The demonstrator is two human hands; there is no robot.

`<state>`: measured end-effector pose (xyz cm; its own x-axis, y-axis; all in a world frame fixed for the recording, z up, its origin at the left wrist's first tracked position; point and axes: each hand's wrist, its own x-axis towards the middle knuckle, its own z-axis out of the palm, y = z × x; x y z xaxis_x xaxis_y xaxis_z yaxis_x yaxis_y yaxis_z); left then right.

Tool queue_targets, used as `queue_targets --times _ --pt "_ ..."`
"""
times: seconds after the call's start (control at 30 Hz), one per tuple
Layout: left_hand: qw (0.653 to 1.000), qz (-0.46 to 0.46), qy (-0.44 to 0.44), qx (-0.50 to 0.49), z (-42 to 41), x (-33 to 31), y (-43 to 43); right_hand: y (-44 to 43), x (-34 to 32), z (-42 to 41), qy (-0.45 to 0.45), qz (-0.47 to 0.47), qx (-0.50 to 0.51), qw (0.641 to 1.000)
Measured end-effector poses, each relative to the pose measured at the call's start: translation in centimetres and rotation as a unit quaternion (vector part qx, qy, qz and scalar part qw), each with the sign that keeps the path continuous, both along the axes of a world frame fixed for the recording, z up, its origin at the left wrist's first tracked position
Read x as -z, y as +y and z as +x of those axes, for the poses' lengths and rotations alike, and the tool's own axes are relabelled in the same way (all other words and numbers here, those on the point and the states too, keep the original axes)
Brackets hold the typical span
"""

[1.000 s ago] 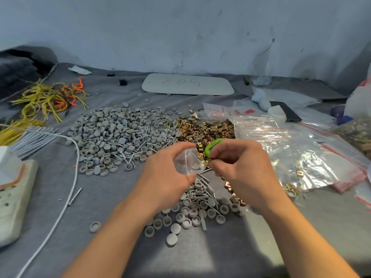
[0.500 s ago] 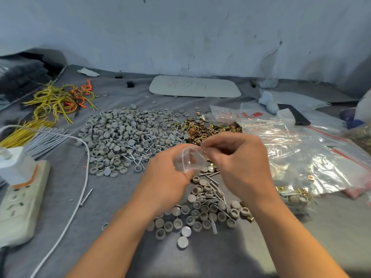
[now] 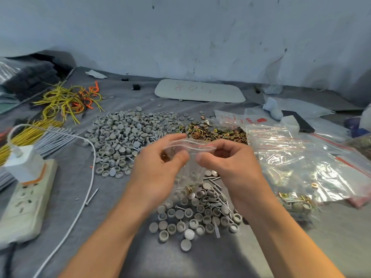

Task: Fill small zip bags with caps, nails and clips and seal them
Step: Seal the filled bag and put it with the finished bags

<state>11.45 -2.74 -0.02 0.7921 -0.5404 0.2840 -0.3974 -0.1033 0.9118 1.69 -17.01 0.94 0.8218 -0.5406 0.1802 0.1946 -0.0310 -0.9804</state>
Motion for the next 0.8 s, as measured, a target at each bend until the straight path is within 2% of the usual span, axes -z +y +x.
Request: queue_targets --times 0.07,0.33,0.57,0.7,0.8 --pt "0.999 -0.018 0.013 -0.047 0.8 0.1 0.5 0.0 -0.2 -0.1 0.005 0.003 0.003 1.0" --pt "0.991 -0.078 0.109 -0.003 1.3 -0.3 0.8 -0.8 -0.4 -0.5 0.019 0.059 0.019 0.998" --pt "0.988 -0.099 0.117 -0.007 0.9 -0.3 0.6 -1.3 -0.5 -0.7 0.014 0.061 0.028 0.998" --pt "0.981 -0.148 0.122 -0.034 0.8 -0.6 0.8 -0.7 -0.4 -0.5 0.018 0.053 0.011 0.998" --pt "0.978 -0.151 0.132 -0.053 0.9 -0.6 0.8 -0.6 -0.5 -0.4 0.018 0.062 0.02 0.998"
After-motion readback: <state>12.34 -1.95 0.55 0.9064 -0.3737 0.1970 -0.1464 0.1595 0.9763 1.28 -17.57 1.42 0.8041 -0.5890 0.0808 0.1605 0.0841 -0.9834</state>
